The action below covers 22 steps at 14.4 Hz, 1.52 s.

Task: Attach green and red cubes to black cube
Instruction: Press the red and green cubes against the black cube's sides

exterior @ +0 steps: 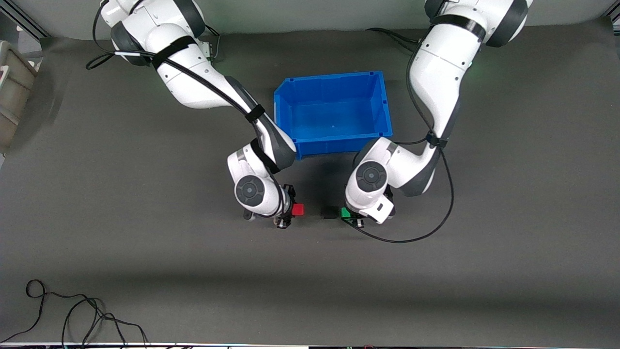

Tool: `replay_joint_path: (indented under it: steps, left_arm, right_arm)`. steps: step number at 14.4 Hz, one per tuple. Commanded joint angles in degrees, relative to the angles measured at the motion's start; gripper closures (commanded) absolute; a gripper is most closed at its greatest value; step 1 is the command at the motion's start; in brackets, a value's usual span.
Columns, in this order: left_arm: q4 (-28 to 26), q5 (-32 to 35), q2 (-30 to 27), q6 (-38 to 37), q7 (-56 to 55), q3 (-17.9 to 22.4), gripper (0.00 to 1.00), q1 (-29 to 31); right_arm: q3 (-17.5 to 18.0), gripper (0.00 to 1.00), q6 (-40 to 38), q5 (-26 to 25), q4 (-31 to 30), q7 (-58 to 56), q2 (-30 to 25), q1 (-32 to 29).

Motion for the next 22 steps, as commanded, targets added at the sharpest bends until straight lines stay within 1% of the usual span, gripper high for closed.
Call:
replay_joint_path:
  steps: [1,3,12,22]
  left_arm:
    - [1.01,0.50,1.00,1.07,-1.30,1.00,1.00,-1.10]
    - [1.01,0.41,1.09,1.08,-1.30,1.00,1.00,-1.10]
    - [1.36,-0.03,1.17,1.08,-1.30,1.00,1.00,-1.89]
    - [1.53,-0.38,1.17,1.08,-1.39,1.00,1.00,-1.98]
  right_arm:
    - [-0.43,1.00,0.62,-0.65,6.72,5.07,4.49,1.60]
    - [-0.43,1.00,0.62,-0.65,8.84,5.78,5.90,1.87]
    - [-0.43,1.00,1.50,-0.65,9.81,5.87,6.96,1.96]
    - [-0.34,1.00,2.64,-0.74,9.72,5.87,7.31,4.07]
